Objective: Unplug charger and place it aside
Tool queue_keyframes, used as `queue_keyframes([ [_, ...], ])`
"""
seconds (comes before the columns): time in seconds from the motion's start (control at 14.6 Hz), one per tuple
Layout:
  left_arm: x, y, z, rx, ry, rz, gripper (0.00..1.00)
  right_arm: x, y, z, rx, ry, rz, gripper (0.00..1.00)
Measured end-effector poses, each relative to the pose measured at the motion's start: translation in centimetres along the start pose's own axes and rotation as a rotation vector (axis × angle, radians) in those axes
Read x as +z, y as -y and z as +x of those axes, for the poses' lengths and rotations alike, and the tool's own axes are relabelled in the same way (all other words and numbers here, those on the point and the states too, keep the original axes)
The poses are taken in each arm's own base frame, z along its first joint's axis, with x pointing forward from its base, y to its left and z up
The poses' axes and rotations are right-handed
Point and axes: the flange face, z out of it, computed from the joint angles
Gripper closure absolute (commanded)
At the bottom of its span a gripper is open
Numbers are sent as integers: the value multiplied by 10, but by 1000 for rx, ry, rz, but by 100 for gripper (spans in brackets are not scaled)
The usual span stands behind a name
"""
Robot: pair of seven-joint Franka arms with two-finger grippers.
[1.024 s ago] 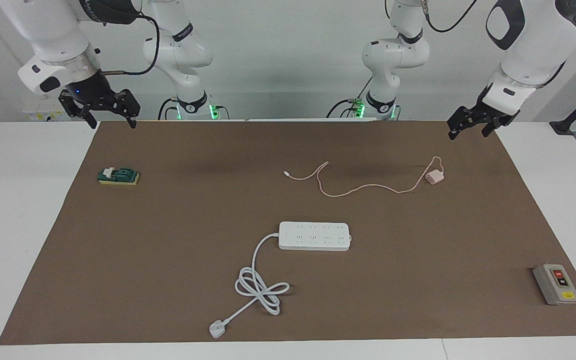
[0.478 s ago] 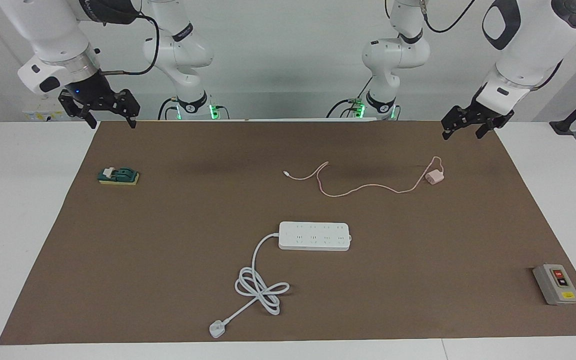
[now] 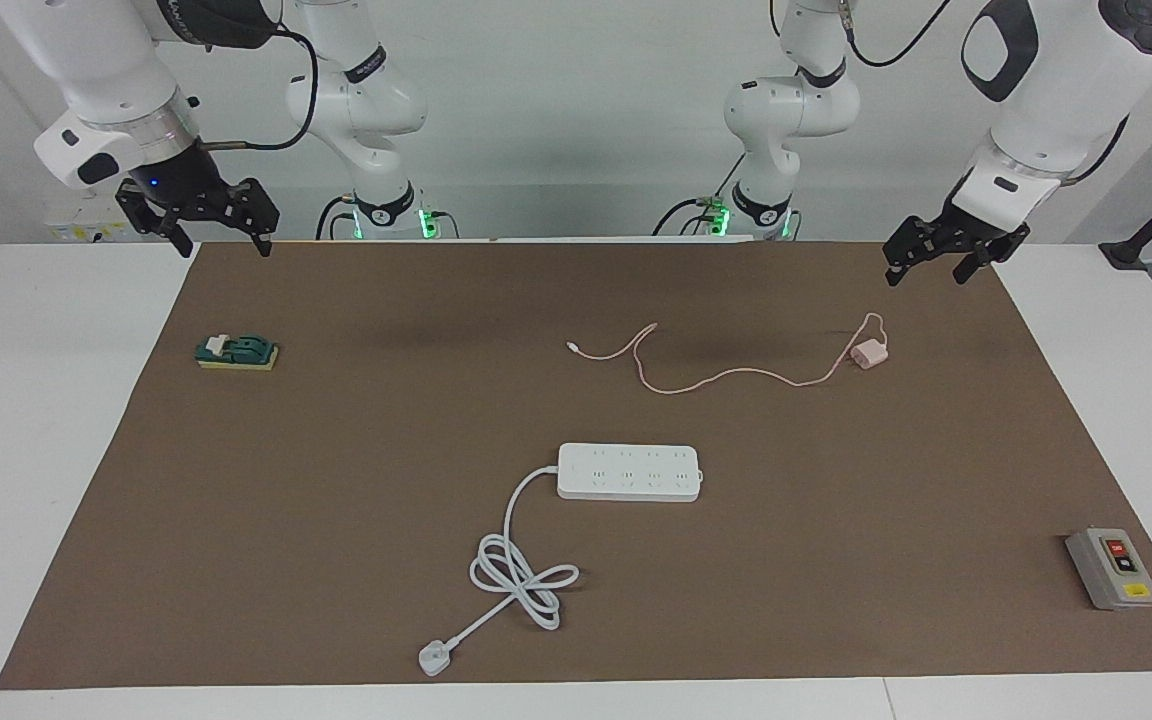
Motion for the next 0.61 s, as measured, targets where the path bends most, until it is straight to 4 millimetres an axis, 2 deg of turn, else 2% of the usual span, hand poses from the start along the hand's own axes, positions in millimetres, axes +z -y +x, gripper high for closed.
queue_keyframes([
  [0.61,1,-8,0,18,3,13,0,0,0,0,0,0,0,0],
])
